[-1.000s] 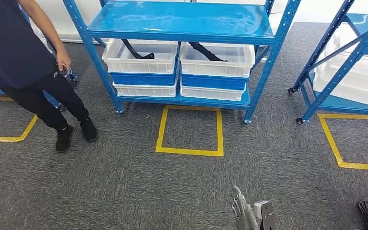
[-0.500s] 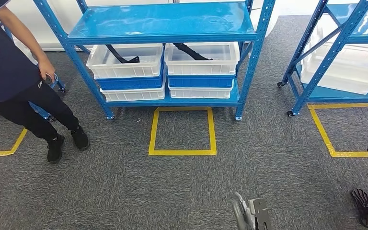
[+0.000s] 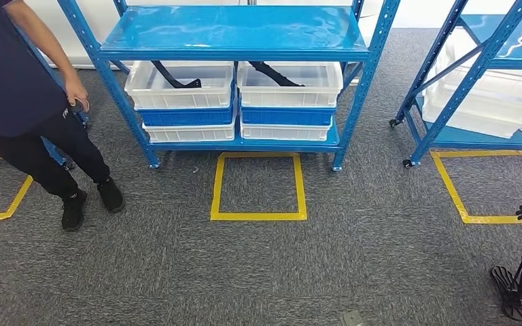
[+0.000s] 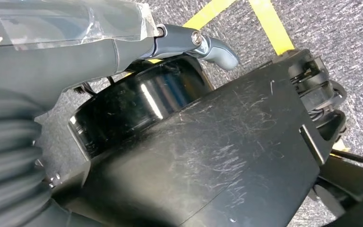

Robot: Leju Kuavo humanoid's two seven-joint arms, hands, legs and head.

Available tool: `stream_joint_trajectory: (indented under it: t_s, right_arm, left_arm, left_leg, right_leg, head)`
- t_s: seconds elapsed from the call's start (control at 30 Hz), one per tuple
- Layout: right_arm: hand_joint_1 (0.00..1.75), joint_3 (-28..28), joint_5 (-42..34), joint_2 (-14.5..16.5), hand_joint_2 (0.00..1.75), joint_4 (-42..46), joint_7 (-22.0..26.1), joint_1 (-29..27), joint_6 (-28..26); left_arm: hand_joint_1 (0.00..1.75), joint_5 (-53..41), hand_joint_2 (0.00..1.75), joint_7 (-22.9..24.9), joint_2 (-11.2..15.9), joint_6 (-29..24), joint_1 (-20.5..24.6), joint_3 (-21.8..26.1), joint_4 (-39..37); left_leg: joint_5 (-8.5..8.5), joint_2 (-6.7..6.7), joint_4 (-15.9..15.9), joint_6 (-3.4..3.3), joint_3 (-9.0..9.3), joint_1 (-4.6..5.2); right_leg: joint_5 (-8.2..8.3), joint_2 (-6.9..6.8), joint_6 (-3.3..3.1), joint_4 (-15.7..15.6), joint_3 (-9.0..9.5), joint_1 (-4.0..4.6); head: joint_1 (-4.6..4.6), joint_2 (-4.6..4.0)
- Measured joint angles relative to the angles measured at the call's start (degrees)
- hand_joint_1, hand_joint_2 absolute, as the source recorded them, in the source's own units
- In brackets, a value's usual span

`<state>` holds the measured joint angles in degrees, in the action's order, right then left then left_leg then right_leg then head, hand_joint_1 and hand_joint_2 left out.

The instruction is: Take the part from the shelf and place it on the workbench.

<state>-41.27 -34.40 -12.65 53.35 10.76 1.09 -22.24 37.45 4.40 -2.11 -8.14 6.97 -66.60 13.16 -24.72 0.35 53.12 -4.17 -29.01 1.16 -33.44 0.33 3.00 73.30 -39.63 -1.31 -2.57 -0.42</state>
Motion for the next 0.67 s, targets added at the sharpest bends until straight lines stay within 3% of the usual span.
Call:
stream_joint_trajectory:
  t_s: [0.03, 0.1, 0.17, 0.3, 0.37, 0.43, 0.5, 0.57, 0.63, 0.67]
  right_arm:
    - [0.00, 0.20, 0.63, 0.08, 1.75, -1.15, -0.20, -0.35, 0.41]
    - [0.00, 0.87, 2.00, 0.39, 1.75, -3.48, -0.61, -1.02, 1.28]
    - [0.00, 1.77, 3.60, 0.90, 1.75, -5.92, -1.06, -1.57, 2.30]
    - [0.00, 3.73, 6.46, 2.00, 1.75, -9.27, -1.90, -2.59, 4.12]
    - [0.00, 5.19, 8.13, 2.58, 1.75, -10.85, -2.42, -2.75, 5.17]
    - [0.00, 6.67, 9.80, 2.97, 1.75, -11.92, -2.90, -2.77, 6.22]
    - [0.00, 7.88, 11.15, 3.32, 1.75, -12.51, -3.29, -2.67, 7.10]
    - [0.00, 9.13, 12.34, 3.78, 1.75, -12.82, -3.66, -2.36, 7.89]
    - [0.00, 10.48, 13.67, 4.34, 1.75, -13.03, -4.01, -1.99, 8.73]
    - [0.00, 10.81, 14.08, 4.48, 1.75, -13.07, -4.13, -1.90, 8.99]
  left_arm:
    - [0.00, -0.63, 1.75, -0.05, 0.00, 0.11, -0.03, 0.51, 0.22]
    - [0.00, -2.16, 1.75, -0.15, 0.01, 0.35, -0.07, 1.96, 0.81]
    - [0.00, -3.95, 1.75, -0.28, 0.06, 0.66, -0.23, 3.87, 1.36]
    - [0.00, -6.97, 1.75, -0.68, 0.27, 1.18, -1.07, 7.57, 1.87]
    - [0.00, -8.83, 1.75, -1.02, 0.41, 1.51, -1.79, 10.07, 2.14]
    - [0.00, -10.57, 1.75, -1.36, 0.56, 1.92, -2.56, 12.64, 2.23]
    - [0.00, -11.97, 1.75, -1.61, 0.67, 2.31, -3.23, 14.87, 2.24]
    - [0.00, -13.35, 1.75, -1.78, 0.75, 2.61, -4.12, 17.01, 2.25]
    - [0.00, -14.69, 1.75, -1.93, 0.90, 2.95, -5.32, 19.29, 2.25]
    - [0.00, -14.98, 1.75, -1.96, 0.94, 3.05, -5.64, 19.82, 2.25]
  left_leg:
    - [-0.06, -0.01, 0.02, 0.03, 0.12, 0.04]
    - [-0.35, 0.03, 0.19, 0.33, 0.38, 0.19]
    - [-0.76, 0.14, 0.47, 0.74, 0.41, 0.48]
    - [-1.84, 0.11, 1.68, 1.39, 0.04, 0.43]
    - [-4.97, -0.02, 6.79, 2.33, -2.07, 0.10]
    - [-8.83, -0.04, 14.89, 3.10, -5.63, -0.26]
    - [-10.12, -0.05, 19.11, 3.32, -7.42, -0.44]
    - [-7.74, -0.06, 15.17, 3.11, -5.44, -0.46]
    - [-3.92, -0.08, 6.68, 2.60, -1.35, -0.37]
    - [-2.89, -0.09, 4.26, 2.45, -0.19, -0.33]
  right_leg:
    - [1.68, -0.01, -0.09, -2.67, 1.32, 0.01]
    - [5.60, -0.23, -0.31, -11.51, 5.72, 0.03]
    - [7.29, -0.38, -0.65, -16.93, 8.29, 0.07]
    - [7.45, -0.29, -1.51, -17.70, 8.49, 0.05]
    - [7.56, -0.33, -1.91, -17.78, 8.45, -0.16]
    - [7.56, -0.33, -2.07, -17.78, 8.40, -0.19]
    - [7.53, -0.34, -2.09, -17.78, 8.41, -0.14]
    - [7.51, -0.27, -2.09, -17.78, 8.48, -0.04]
    - [7.52, -0.13, -2.04, -17.77, 8.58, 0.10]
    - [7.52, -0.09, -2.02, -17.77, 8.62, 0.13]
  head:
    - [-0.01, 0.00]
    - [-0.02, 0.00]
    - [-0.03, 0.00]
    - [-0.10, 0.00]
    - [-0.16, 0.00]
    - [-0.22, 0.00]
    - [-0.25, 0.00]
    - [-0.25, 0.00]
    - [-0.25, 0.00]
    - [-0.25, 0.00]
